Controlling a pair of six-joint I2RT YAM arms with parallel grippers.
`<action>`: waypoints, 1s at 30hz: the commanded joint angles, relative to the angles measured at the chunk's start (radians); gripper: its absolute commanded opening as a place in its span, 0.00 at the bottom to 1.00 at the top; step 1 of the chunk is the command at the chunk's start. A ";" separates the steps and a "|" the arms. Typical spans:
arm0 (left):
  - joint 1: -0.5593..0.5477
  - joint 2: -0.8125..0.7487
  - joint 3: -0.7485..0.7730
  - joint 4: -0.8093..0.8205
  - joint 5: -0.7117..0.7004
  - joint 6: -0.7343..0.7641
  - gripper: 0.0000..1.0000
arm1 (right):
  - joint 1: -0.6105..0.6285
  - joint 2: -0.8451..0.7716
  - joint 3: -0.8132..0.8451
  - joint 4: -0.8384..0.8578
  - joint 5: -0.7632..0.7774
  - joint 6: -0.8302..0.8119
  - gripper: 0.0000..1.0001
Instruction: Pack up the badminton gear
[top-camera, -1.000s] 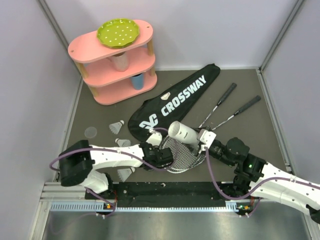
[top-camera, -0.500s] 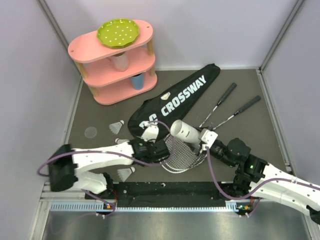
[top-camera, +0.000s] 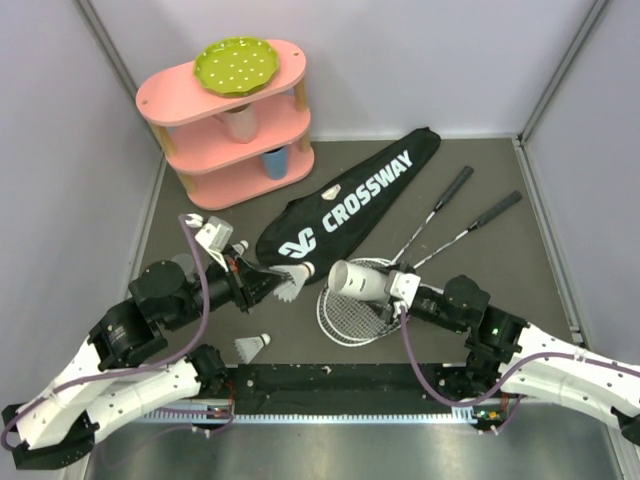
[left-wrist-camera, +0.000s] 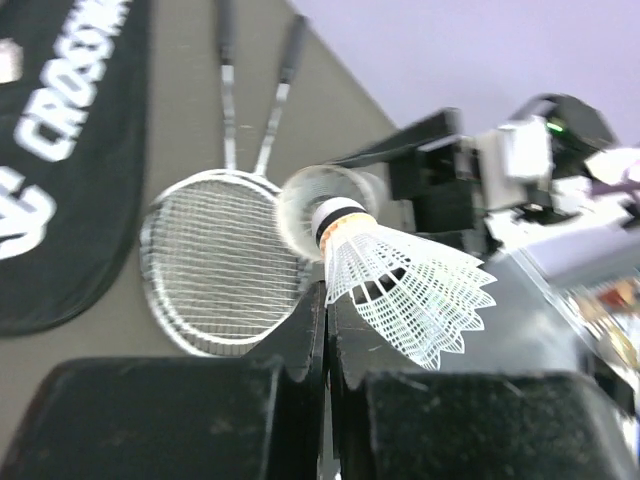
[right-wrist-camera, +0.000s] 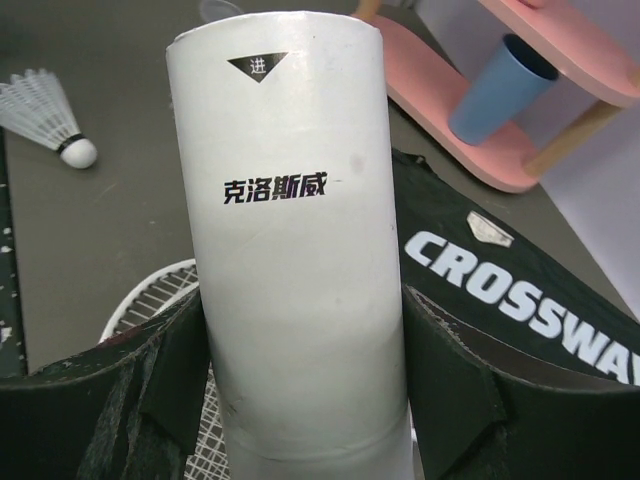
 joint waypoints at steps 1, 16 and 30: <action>0.007 0.066 0.008 0.117 0.352 0.066 0.00 | 0.010 0.010 0.032 0.039 -0.187 -0.021 0.21; 0.029 0.180 0.028 0.179 0.443 0.066 0.00 | 0.009 -0.054 0.035 0.039 -0.252 -0.005 0.20; 0.092 0.185 -0.001 0.195 0.535 -0.008 0.00 | 0.010 -0.077 0.047 0.034 -0.261 -0.002 0.20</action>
